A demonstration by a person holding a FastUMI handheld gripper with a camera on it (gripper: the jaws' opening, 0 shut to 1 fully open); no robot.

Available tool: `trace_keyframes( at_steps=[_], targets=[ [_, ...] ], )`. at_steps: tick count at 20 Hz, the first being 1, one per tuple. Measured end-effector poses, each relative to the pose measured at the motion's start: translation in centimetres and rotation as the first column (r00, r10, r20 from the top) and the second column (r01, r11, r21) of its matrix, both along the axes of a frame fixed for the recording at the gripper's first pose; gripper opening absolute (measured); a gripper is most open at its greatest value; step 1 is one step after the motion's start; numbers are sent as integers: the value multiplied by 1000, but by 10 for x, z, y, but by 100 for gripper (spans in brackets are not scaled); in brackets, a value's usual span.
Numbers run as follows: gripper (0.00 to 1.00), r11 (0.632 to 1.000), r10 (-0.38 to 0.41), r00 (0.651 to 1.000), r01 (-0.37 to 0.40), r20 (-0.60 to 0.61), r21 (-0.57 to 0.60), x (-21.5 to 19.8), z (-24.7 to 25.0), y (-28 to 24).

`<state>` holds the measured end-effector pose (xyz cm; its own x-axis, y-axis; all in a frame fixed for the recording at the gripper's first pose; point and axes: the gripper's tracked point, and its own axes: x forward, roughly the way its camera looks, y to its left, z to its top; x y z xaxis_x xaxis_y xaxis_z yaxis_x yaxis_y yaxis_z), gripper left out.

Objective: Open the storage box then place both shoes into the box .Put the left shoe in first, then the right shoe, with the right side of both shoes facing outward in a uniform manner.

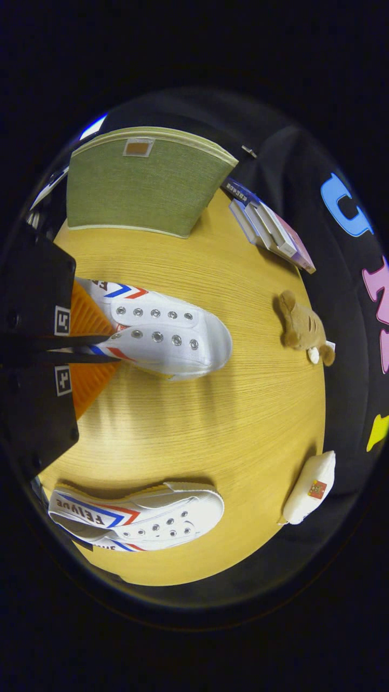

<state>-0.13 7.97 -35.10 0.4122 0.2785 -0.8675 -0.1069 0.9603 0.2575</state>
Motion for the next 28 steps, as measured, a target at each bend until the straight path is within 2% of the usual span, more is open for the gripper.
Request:
trace_keyframes(
  at_steps=[6, 13, 17, 20, 23, 28],
  targets=[
    [5, 987, -139, 989, 133, 59, 89, -9, 84, 10],
    [5, 963, -209, 970, 182, 122, 197, -31, 192, 65],
    [5, 951, -188, 974, 148, 125, 271, -50, 227, 124],
    [5, 943, -145, 983, 104, 110, 315, -63, 234, 177],
    [5, 939, -87, 993, 53, 85, 339, -75, 228, 227],
    [5, 950, -13, 998, -9, 67, 311, -79, 196, 284]
  ],
)
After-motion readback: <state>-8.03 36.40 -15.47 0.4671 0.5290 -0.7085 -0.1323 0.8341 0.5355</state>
